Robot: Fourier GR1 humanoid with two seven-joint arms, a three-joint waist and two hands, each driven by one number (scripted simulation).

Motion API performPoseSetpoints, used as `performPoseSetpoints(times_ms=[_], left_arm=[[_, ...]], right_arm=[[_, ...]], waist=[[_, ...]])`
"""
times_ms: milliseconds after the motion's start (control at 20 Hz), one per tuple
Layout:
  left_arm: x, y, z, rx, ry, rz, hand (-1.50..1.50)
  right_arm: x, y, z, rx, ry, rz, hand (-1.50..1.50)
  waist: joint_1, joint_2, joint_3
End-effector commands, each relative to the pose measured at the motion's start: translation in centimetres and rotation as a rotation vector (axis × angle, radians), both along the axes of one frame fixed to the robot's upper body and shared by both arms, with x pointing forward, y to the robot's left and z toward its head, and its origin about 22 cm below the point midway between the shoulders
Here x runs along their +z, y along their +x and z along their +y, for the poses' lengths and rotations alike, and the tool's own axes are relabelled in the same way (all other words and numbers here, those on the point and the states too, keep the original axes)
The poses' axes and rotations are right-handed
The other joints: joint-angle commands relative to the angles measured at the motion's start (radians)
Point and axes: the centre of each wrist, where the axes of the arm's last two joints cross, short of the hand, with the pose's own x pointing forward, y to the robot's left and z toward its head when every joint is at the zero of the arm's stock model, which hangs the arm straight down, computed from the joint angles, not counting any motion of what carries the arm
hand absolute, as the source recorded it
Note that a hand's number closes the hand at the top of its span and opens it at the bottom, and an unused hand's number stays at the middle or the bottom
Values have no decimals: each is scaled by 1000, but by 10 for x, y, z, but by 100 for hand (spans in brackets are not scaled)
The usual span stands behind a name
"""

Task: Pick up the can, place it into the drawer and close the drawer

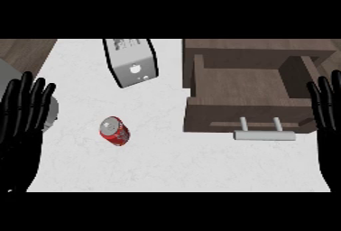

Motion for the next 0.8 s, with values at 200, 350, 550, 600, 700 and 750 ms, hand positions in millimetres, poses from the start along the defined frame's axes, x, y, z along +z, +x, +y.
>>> performPoseSetpoints(times_ms=[200, 350, 550, 600, 700, 750], left_arm=[[13, -16, -1, -20, -27, 28, -150], [-34, -33, 21, 196, -96, 360, -150], [-4, -31, 16, 190, -118, 405, -150], [-5, -44, 21, 197, -113, 413, -150], [2, -39, 34, 207, -102, 423, -150], [10, -48, 19, 212, -112, 425, -150]], right_arm=[[13, 0, 14, 12, 24, -18, -150], [-32, -8, -9, -121, 67, 274, -150], [-6, -4, -11, -138, 72, 301, -150], [0, -5, -19, -126, 67, 275, -150], [-13, -4, -1, -139, 76, 305, -150], [-7, -10, -22, -144, 81, 302, -150]], waist=[[-8, 18, 13], [2, 23, 14], [-9, 18, 14], [-6, 17, 14], [-7, 18, 13], [-9, 17, 14]])
